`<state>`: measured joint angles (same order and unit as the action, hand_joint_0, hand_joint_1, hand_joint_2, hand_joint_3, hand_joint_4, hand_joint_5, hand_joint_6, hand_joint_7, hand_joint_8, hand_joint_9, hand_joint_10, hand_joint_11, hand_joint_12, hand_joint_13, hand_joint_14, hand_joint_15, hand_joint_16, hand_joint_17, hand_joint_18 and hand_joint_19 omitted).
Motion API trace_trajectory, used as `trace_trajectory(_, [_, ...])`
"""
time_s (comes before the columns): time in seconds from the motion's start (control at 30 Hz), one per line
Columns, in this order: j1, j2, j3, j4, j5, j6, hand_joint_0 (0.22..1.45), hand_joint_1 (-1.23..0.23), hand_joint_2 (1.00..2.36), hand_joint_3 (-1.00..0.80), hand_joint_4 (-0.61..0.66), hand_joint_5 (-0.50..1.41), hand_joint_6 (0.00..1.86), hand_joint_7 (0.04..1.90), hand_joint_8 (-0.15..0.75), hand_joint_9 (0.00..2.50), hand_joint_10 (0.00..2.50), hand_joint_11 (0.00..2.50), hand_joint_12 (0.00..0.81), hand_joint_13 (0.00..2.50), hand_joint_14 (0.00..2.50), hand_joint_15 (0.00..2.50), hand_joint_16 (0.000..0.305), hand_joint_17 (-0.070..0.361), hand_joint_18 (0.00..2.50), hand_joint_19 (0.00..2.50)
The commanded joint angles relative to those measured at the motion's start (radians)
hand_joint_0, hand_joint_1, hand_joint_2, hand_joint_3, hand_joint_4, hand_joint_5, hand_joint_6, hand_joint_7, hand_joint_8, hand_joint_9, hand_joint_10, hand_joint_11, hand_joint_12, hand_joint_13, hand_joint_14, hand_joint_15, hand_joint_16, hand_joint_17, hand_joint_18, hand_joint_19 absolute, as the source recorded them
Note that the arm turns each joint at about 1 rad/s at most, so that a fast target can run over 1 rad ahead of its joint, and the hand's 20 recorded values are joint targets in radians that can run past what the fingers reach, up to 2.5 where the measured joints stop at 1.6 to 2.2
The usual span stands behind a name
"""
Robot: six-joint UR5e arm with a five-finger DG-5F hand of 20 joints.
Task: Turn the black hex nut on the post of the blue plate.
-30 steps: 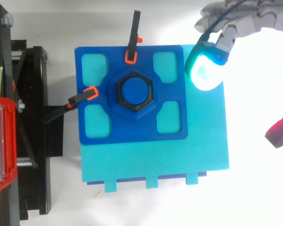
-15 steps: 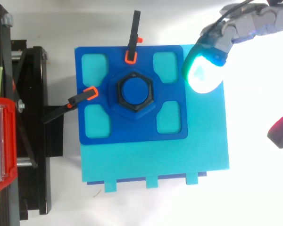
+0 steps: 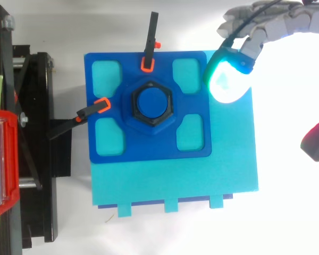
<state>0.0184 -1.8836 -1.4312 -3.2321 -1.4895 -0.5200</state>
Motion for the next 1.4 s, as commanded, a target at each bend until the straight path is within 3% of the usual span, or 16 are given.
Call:
trace_trajectory(0.0, [0.002,0.000,0.000,0.000,0.000,0.000,0.43,-0.44,1.00,-0.50,0.15,-0.22,0.50,0.65,0.182,0.04,0.00,0.00,0.353,0.00,0.00,0.00,0.058,0.130,0.00,0.00])
trace_trajectory(0.37, [0.000,0.000,0.000,0.000,0.000,0.000,0.42,-0.41,1.00,-0.50,0.00,-0.25,0.50,0.64,0.161,0.00,0.00,0.00,0.352,0.00,0.00,0.00,0.060,0.136,0.00,0.00])
trace_trajectory(1.37, [0.000,0.001,0.000,0.000,0.000,0.000,0.43,-0.40,1.00,-0.50,-0.01,-0.26,0.50,0.72,0.134,0.00,0.00,0.00,0.343,0.00,0.00,0.00,0.059,0.133,0.00,0.00])
